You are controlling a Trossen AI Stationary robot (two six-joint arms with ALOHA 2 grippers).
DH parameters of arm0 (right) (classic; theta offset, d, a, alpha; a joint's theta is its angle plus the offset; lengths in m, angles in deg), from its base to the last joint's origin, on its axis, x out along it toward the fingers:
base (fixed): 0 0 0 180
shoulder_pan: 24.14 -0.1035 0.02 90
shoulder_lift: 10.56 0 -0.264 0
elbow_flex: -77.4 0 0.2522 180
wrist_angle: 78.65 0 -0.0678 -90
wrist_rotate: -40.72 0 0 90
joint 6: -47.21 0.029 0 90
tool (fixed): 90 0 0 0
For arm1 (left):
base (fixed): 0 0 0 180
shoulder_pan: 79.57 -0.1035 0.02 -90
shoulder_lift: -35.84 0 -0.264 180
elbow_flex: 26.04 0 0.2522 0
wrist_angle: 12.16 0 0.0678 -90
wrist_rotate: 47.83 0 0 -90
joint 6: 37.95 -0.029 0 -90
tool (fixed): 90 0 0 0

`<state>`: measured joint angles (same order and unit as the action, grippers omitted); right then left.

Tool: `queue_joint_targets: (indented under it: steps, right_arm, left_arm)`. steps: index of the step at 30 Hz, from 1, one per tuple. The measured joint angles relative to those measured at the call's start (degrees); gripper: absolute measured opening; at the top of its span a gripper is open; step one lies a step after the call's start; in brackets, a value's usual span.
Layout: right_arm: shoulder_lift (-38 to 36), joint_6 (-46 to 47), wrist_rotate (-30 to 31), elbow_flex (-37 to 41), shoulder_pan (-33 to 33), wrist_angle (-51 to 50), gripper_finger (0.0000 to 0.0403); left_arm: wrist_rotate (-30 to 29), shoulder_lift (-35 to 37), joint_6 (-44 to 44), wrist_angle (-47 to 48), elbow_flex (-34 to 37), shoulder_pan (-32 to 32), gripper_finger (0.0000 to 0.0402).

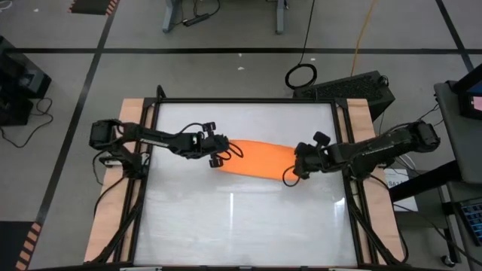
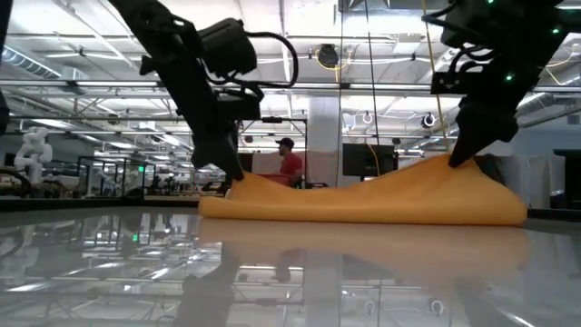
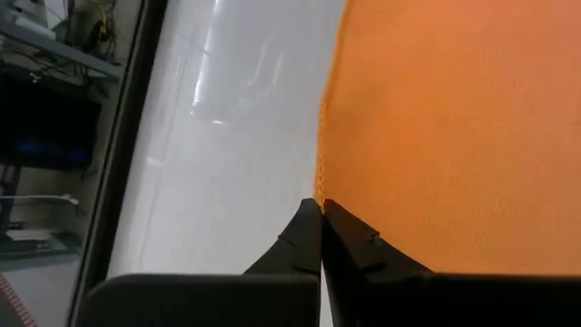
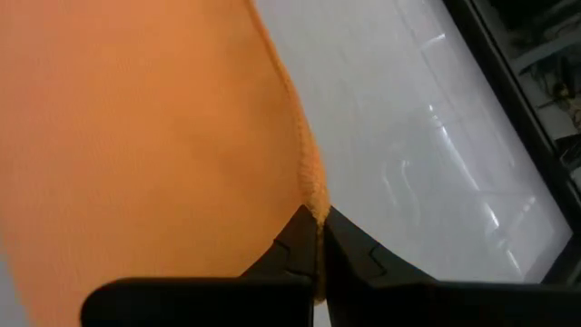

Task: Roll towel
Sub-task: Fold the orange towel

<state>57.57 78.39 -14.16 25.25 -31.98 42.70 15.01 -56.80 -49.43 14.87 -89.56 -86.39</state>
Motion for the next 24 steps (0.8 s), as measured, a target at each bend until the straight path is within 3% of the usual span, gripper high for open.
queue_joint_targets:
  steps: [6,11,24]
  right_arm:
    - [0.02,-0.64,-3.48,0.75,4.38,0.82,0.0001]
    - [0.04,-0.65,-5.27,2.52,6.92,2.29,0.0021]
    - [0.06,-0.34,-2.86,4.76,9.17,2.8,0.0155]
  left_arm:
    - [-0.02,-2.25,-2.21,-4.58,0.02,-0.04,0.0004]
    - [-0.18,-2.3,-2.82,-6.15,0.02,-0.14,0.0036]
    - [-0.42,-2.3,-2.81,-6.35,0.02,-0.45,0.0134]
